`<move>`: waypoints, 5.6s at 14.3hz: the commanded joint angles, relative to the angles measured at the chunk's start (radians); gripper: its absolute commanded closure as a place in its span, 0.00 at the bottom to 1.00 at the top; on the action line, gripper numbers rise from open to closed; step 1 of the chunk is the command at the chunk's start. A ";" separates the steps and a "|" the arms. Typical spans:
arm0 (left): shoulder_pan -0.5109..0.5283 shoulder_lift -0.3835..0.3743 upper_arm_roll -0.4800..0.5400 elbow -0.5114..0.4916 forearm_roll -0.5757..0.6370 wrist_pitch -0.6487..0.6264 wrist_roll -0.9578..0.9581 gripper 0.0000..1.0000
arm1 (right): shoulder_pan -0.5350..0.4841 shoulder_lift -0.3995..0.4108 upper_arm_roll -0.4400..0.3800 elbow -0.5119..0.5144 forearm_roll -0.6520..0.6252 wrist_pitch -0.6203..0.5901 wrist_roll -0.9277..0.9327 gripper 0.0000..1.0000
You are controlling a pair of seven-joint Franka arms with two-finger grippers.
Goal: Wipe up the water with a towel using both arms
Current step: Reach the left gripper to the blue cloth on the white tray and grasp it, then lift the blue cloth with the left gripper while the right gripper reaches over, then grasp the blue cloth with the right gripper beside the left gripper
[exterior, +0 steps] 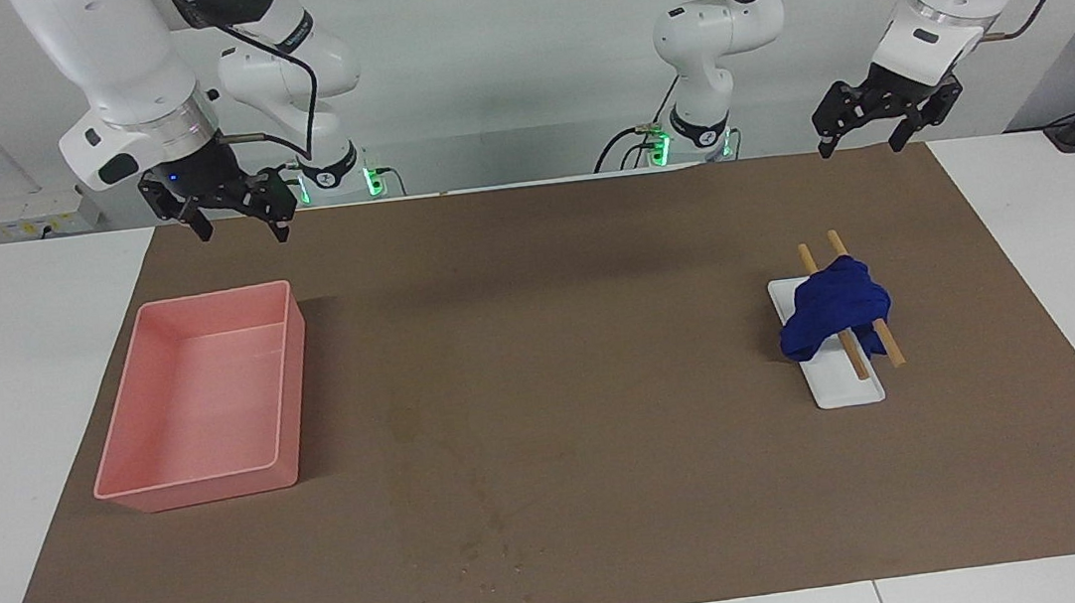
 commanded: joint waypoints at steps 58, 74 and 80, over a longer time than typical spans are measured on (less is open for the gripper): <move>-0.196 0.126 -0.053 -0.110 -0.679 0.667 -1.865 1.00 | 0.244 0.024 0.012 -0.074 0.425 0.509 0.757 0.00; -0.376 0.031 -0.062 -0.117 -0.681 0.743 -1.597 1.00 | 0.377 0.244 0.012 0.081 0.464 0.784 1.065 0.01; -0.376 0.037 -0.059 -0.119 -0.696 0.821 -1.597 1.00 | 0.377 0.219 0.012 0.061 0.464 0.706 1.063 0.73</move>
